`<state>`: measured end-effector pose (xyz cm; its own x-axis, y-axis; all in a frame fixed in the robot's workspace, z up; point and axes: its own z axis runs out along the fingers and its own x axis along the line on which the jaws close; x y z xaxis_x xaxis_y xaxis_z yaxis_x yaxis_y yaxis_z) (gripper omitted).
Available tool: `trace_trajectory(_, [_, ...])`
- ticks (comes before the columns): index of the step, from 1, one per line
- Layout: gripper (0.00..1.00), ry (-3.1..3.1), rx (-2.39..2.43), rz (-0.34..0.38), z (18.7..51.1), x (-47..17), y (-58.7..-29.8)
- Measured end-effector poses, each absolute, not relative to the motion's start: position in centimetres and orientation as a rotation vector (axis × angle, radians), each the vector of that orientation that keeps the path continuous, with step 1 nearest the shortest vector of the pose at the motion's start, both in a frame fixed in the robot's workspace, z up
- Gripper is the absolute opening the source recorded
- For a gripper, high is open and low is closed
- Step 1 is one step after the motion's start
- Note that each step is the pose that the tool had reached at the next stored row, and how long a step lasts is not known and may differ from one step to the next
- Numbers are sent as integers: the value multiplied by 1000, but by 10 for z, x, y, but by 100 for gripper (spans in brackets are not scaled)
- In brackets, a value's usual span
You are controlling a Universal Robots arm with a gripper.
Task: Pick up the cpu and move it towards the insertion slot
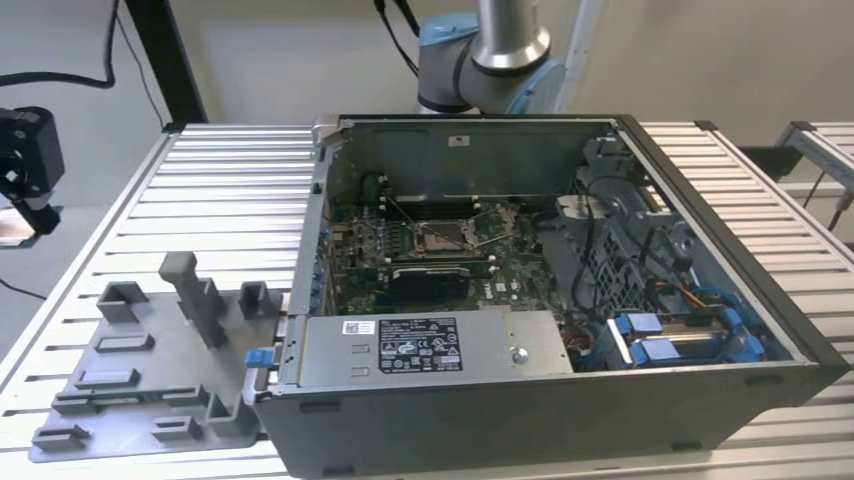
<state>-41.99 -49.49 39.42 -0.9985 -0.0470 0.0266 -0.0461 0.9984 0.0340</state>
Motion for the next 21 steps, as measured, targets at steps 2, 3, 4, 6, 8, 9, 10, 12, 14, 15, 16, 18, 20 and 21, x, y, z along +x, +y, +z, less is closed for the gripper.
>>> trace_trajectory(2, [0, -3112, 73, -52, 394, -414, -495])
trace_trajectory(3, [0, -3112, 73, -52, 394, -411, -495])
trace_trajectory(4, [0, -3111, 73, -52, 394, -409, -495])
trace_trajectory(6, [0, -3111, 72, -52, 394, -404, -495])
trace_trajectory(8, [0, -3111, 72, -52, 394, -404, -495])
trace_trajectory(9, [0, -3111, 72, -51, 394, -404, -495])
trace_trajectory(10, [0, -3111, 72, -51, 394, -404, -495])
trace_trajectory(12, [0, -3111, 72, -51, 394, -403, -495])
trace_trajectory(14, [0, -3111, 73, -51, 394, -402, -495])
trace_trajectory(15, [0, -3111, 73, -51, 394, -401, -495])
trace_trajectory(16, [0, -3111, 72, -51, 394, -400, -495])
trace_trajectory(18, [0, -3111, 73, -51, 394, -396, -495])
trace_trajectory(20, [0, -3111, 72, -51, 394, -392, -495])
trace_trajectory(21, [0, -3111, 73, -51, 394, -390, -495])
